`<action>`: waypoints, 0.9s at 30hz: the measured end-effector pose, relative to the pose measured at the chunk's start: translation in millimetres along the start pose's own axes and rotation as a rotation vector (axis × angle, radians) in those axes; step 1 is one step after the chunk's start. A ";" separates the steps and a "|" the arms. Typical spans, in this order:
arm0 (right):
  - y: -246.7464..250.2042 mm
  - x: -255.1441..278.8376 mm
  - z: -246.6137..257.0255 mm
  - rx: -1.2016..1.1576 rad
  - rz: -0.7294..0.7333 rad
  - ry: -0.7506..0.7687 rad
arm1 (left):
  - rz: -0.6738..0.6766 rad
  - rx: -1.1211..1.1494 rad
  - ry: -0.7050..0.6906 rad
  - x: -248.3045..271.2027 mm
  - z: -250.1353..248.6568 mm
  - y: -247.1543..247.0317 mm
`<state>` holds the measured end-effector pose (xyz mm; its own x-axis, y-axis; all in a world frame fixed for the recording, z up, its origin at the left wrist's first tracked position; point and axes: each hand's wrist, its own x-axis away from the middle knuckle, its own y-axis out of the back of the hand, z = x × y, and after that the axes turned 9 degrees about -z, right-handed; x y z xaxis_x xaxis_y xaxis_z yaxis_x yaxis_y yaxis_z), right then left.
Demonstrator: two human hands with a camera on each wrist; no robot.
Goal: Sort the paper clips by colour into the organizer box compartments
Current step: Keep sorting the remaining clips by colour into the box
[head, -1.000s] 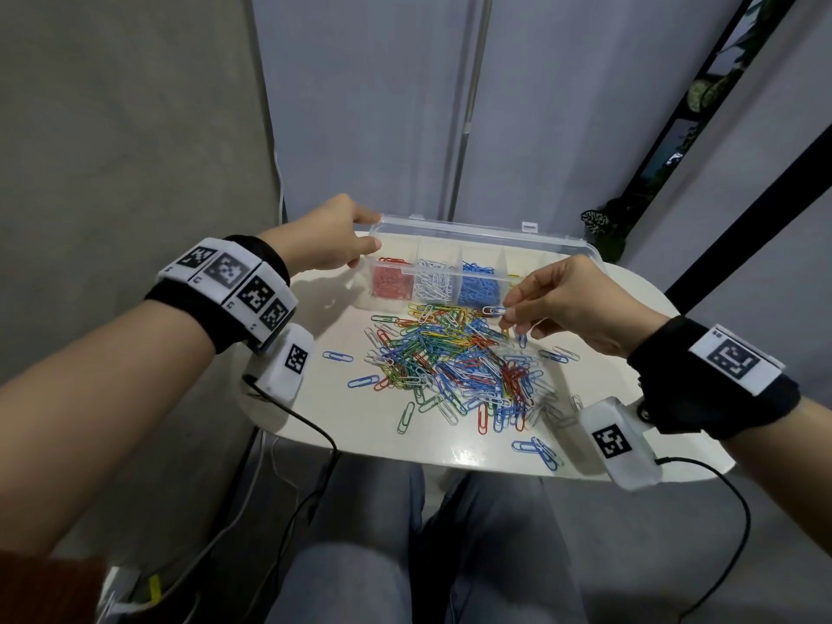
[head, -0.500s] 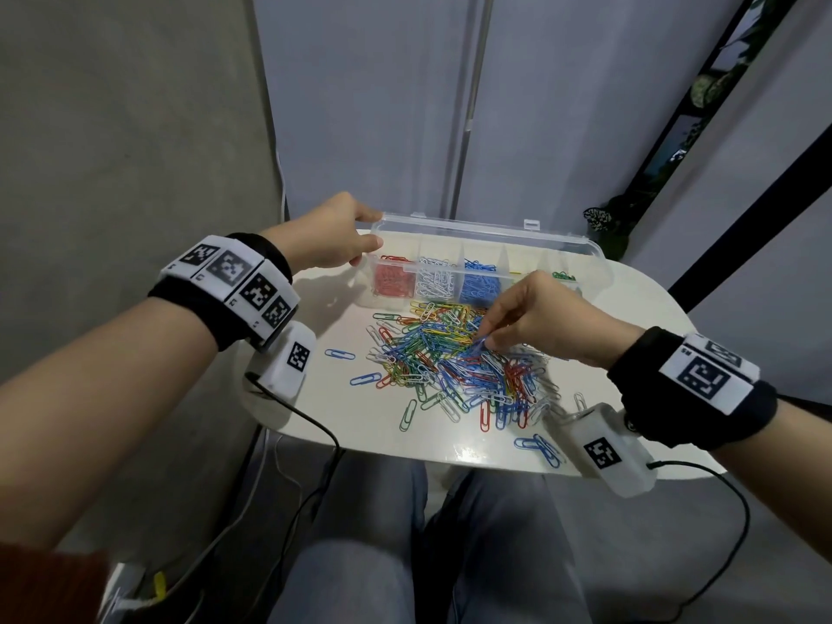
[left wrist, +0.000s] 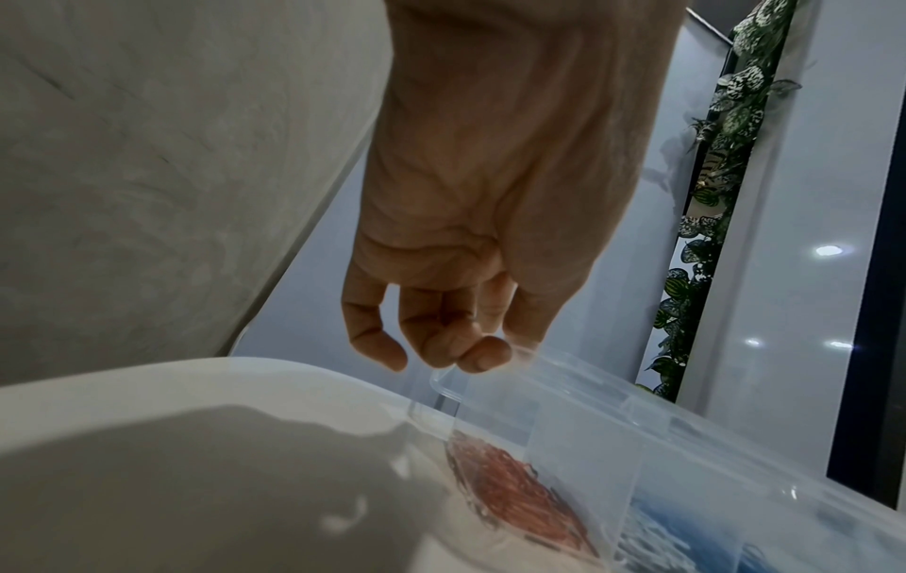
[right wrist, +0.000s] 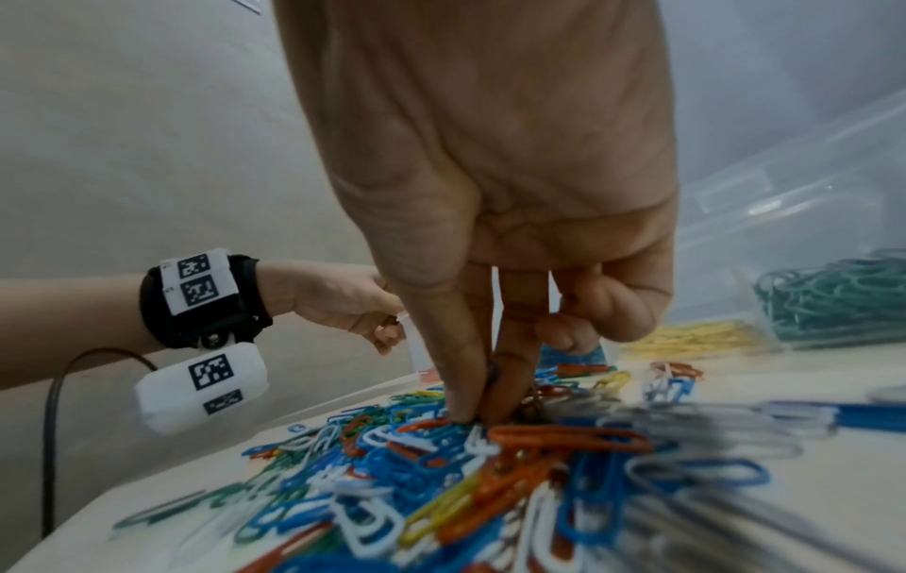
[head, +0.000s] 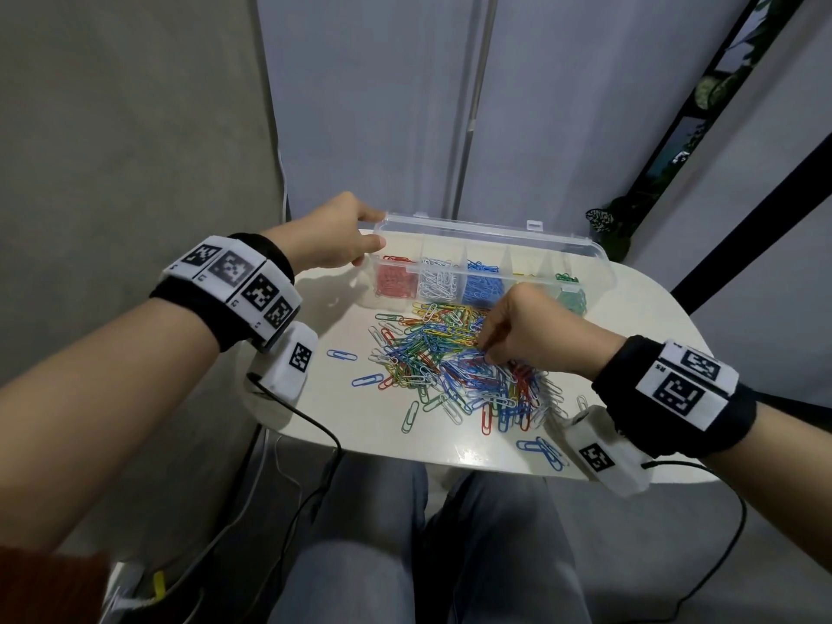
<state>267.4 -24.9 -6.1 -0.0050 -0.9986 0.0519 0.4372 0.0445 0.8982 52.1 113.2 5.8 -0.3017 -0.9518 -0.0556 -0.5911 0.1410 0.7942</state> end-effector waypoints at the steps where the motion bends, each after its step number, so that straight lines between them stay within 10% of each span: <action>1: 0.4 -0.4 0.4 0.016 0.001 0.008 | 0.002 0.000 0.001 0.1 -0.2 0.2; 17: 57.8 -25.6 3.2 -0.401 -0.494 -0.108 | 0.011 0.012 0.010 2.5 -1.1 0.6; 27: 33.1 -14.4 7.2 -0.172 -0.325 0.027 | 0.005 0.010 0.006 2.1 -1.3 1.0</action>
<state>275.5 -8.9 26.1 -0.1463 -0.9603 -0.2376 0.5613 -0.2784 0.7794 51.8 110.9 7.3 -0.2999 -0.9528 -0.0477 -0.5969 0.1484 0.7885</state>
